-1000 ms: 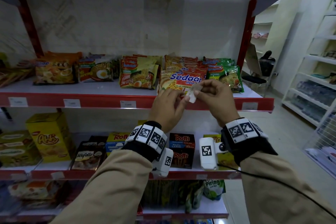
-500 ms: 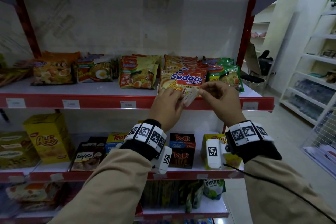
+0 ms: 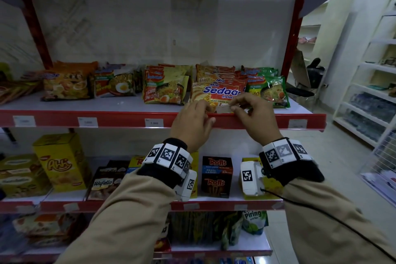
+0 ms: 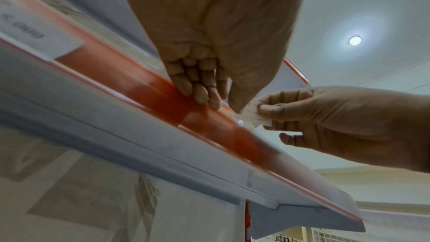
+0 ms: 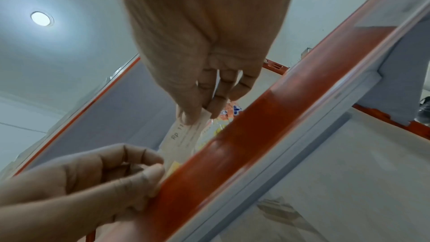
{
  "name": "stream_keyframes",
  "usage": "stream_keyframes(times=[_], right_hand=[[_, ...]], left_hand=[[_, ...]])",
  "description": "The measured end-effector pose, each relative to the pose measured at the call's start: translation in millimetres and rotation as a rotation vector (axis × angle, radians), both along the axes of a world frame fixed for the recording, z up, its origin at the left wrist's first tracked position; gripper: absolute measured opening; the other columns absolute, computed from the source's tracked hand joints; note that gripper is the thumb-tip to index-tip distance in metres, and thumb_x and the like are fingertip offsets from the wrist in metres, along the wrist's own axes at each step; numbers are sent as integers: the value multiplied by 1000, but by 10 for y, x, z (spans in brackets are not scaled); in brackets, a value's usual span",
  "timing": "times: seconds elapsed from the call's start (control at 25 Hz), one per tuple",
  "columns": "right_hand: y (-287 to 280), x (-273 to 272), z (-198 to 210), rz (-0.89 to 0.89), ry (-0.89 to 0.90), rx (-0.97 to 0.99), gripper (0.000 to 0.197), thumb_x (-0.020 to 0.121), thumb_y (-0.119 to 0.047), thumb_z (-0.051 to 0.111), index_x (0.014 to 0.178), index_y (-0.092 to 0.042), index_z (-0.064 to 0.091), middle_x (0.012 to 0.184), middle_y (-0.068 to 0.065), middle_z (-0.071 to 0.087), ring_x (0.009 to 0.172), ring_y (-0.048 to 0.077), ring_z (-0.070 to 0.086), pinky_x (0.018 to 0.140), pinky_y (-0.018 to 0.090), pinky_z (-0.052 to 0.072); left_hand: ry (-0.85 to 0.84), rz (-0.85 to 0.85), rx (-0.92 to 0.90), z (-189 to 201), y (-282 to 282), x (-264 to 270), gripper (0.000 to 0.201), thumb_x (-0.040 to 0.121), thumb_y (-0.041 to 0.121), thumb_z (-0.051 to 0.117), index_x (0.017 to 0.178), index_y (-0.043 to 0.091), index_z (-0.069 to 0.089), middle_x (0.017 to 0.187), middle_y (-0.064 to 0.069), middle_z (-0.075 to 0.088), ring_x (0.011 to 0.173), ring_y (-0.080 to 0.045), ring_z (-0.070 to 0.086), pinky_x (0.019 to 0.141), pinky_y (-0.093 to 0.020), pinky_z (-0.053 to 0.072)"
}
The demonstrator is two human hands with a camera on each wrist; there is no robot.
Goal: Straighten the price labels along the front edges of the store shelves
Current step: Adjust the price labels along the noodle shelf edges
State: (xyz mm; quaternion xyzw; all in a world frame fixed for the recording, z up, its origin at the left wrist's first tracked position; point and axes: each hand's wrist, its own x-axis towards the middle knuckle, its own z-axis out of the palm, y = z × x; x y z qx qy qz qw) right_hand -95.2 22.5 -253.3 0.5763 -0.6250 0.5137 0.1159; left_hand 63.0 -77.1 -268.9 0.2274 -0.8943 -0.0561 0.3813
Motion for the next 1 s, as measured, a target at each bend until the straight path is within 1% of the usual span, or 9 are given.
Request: stream_keyframes(times=[0.08,0.16,0.24,0.36,0.48,0.56,0.64,0.8,1.0], right_hand=[[-30,-1,-50,-4,14,31,8,85,-11,66,87,-19,68,83,-10,66,79,2,59,70,14,45],[-41,-3,-90,7,36,61,9,85,-10,66,88,-18,70,84,-6,67,82,8,59,73,22,49],[-37,1,-119,-15,87,104,12,84,-10,66,89,-20,69,84,-4,66,83,11,55,74,25,47],[-13,0,-120,-61,208,141,11,82,-11,66,92,-18,68,87,-2,62,87,19,49,74,30,42],[14,-34,-87,-94,325,235,14,80,-15,69,94,-14,65,90,4,57,90,23,47,75,29,35],[18,-54,-69,-118,384,307,13,82,-19,68,94,-15,64,93,3,57,92,22,45,75,26,29],[17,-62,-57,-126,408,345,10,85,-21,66,94,-16,64,97,3,56,94,22,43,77,26,28],[16,-77,-50,-140,442,392,11,89,-23,61,97,-16,65,100,6,55,95,23,42,80,29,30],[16,-84,-67,-129,434,386,11,89,-22,61,97,-16,65,99,7,54,95,23,41,79,28,29]], left_hand=[[20,-12,-5,-21,-1,-1,28,91,32,57,116,19,51,96,1,55,95,-18,47,79,-28,36],[4,-25,-33,-45,-8,-13,28,92,32,56,117,20,55,98,-2,53,95,-20,46,79,-30,38],[-1,-22,-44,-60,-17,-22,22,92,30,57,110,18,61,97,-6,50,93,-23,45,77,-36,40],[-23,28,-77,-66,-10,-53,17,92,25,57,104,15,63,95,-7,49,92,-25,44,74,-36,39],[-75,87,-151,-66,-5,-79,16,93,25,54,102,14,63,94,-7,48,92,-25,43,71,-34,35],[-98,109,-186,-67,-2,-87,17,94,24,53,100,13,64,93,-7,48,90,-25,43,70,-31,31],[-109,122,-191,-71,0,-88,18,94,24,53,100,12,64,94,-7,49,91,-24,42,70,-30,29],[-89,74,-110,-49,-9,-76,17,94,26,53,100,13,61,98,-5,52,96,-23,43,79,-34,38],[-96,86,-92,-39,10,-73,18,95,27,52,99,11,60,99,-7,53,97,-25,44,80,-36,40]])
